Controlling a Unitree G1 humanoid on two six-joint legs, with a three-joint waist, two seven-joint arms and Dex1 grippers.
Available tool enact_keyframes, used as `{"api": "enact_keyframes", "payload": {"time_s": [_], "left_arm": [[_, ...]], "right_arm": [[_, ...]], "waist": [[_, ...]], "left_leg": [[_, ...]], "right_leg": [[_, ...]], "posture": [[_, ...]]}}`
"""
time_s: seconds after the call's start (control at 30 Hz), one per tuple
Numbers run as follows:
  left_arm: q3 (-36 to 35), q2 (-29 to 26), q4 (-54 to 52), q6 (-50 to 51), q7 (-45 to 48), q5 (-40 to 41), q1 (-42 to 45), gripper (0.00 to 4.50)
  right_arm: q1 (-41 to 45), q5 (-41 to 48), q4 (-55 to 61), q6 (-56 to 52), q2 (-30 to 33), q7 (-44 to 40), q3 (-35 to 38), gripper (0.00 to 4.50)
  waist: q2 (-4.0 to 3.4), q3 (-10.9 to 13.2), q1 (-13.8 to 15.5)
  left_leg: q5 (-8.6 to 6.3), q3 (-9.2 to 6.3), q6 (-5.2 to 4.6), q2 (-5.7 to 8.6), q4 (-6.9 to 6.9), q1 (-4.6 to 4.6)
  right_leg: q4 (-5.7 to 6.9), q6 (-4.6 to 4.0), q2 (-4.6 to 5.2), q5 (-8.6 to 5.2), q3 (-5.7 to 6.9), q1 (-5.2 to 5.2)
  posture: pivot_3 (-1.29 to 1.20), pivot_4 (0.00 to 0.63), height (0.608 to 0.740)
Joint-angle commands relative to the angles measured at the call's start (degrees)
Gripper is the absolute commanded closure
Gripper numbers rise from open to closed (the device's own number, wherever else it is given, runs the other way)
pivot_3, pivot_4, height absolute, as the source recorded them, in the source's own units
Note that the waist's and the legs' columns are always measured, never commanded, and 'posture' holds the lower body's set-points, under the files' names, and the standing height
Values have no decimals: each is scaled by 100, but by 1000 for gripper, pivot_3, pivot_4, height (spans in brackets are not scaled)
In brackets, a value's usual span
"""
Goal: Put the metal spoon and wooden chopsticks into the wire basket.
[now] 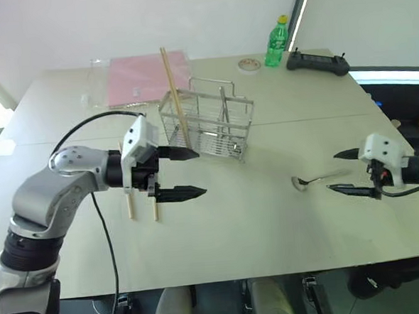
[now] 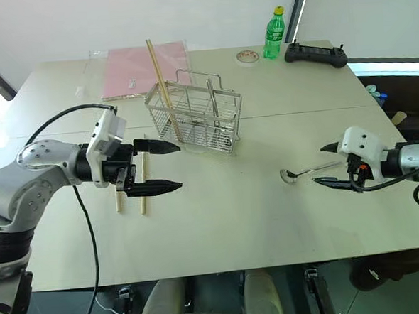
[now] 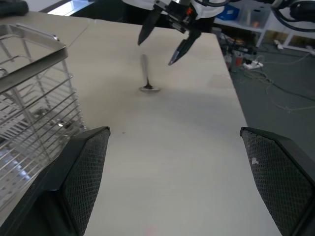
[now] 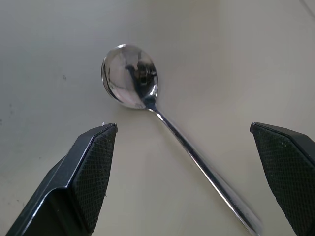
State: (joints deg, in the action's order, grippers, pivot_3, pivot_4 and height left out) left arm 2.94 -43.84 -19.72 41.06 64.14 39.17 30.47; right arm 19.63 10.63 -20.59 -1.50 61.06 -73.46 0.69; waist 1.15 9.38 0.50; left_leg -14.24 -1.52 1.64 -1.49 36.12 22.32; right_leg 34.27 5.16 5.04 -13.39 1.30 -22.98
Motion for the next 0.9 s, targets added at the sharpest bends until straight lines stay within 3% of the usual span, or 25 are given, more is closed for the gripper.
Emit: {"api": "enact_keyframes", "payload": {"time_s": [0.03,0.4,0.73,0.9], "left_arm": [[-26,55,-54,-194,26,-56,166,8],[-211,-24,-262,6,-81,140,129,8],[-397,-37,-423,144,-326,325,120,8],[-450,-10,-506,196,-501,430,99,8]], "right_arm": [[523,-348,-592,410,-125,-302,-313,17],[2209,-1392,-2332,1308,-610,-1041,-1333,17],[3157,-2456,-3495,1740,-1069,-1309,-2165,17],[3601,-2664,-3833,1591,-1540,-1480,-2296,17]], "waist": [[0,0,-4],[-6,3,-109],[-5,4,-130],[16,14,-184]], "left_leg": [[0,-2,-1,0,-1,0],[0,-5,-1,-1,2,-6],[0,-5,-1,-1,0,-19],[0,5,0,0,-6,-84]], "right_leg": [[1,0,-3,0,-1,0],[4,2,-10,1,-11,7],[6,4,-35,2,-54,16],[6,3,-47,2,-81,67]], "posture": [[0,150,721],[0,150,721],[0,150,721],[0,150,721]]}}
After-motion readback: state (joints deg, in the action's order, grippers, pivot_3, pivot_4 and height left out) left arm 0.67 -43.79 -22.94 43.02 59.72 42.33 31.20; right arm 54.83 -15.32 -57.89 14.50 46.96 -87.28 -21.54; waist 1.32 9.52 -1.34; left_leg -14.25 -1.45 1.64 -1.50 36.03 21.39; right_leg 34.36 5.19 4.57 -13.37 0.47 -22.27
